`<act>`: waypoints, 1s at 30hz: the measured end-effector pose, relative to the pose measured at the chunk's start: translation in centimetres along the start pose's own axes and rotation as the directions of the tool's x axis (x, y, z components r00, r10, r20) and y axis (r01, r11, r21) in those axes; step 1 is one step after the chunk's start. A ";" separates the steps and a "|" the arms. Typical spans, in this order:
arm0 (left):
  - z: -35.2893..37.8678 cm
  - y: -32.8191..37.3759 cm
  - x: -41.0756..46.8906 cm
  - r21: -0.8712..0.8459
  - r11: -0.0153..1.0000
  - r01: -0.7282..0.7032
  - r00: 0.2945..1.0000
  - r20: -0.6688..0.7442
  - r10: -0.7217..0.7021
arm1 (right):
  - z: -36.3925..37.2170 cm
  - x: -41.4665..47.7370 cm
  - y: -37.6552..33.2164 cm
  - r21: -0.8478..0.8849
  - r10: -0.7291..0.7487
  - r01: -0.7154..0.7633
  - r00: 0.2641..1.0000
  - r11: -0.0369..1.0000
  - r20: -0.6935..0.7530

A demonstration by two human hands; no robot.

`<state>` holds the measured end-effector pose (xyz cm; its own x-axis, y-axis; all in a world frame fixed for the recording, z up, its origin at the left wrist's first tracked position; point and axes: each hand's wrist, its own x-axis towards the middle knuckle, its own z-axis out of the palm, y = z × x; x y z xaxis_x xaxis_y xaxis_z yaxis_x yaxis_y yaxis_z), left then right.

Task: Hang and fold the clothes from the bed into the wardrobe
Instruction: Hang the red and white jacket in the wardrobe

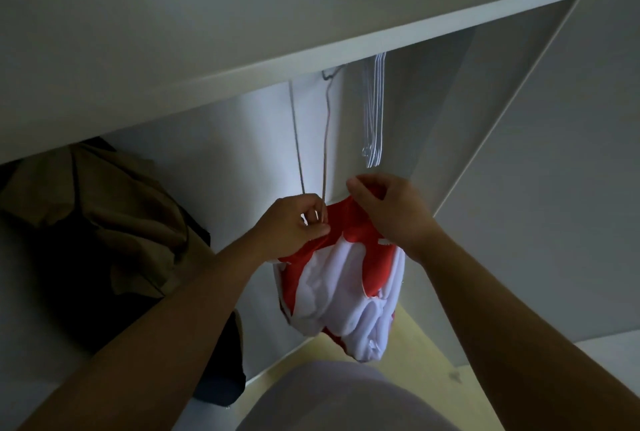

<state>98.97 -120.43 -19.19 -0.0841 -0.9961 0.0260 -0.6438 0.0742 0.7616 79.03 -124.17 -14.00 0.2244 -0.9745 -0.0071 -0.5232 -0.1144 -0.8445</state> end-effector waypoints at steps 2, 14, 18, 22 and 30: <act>0.5 -0.4 -0.4 0.071 0.996 -0.050 0.997 0.058 0.046 | 0.0 0.1 0.2 0.029 0.019 -0.019 1.000 0.999 -0.003; 2.9 -0.6 -0.2 0.362 0.902 -0.233 0.950 0.283 0.132 | -2.9 -1.3 2.1 0.096 0.109 -0.093 0.977 0.991 -0.183; 2.5 -1.0 0.6 0.212 0.972 -0.106 0.958 0.285 0.042 | -6.2 -2.6 3.3 0.133 0.141 -0.123 0.981 0.983 -0.135; 1.6 -1.7 2.4 0.226 0.974 0.011 0.872 0.474 -0.120 | -9.8 -4.3 3.7 0.126 0.135 -0.146 0.987 0.981 0.087; 1.5 -3.1 5.9 0.446 0.875 -0.189 0.808 0.577 -0.120 | -12.5 -6.6 2.7 0.094 0.025 -0.041 0.985 0.995 0.169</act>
<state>99.34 -126.44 -22.37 -0.4296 -0.7865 -0.4437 -0.8866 0.2740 0.3726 65.86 -120.43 -9.60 0.3472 -0.9303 -0.1186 -0.4524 -0.0553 -0.8901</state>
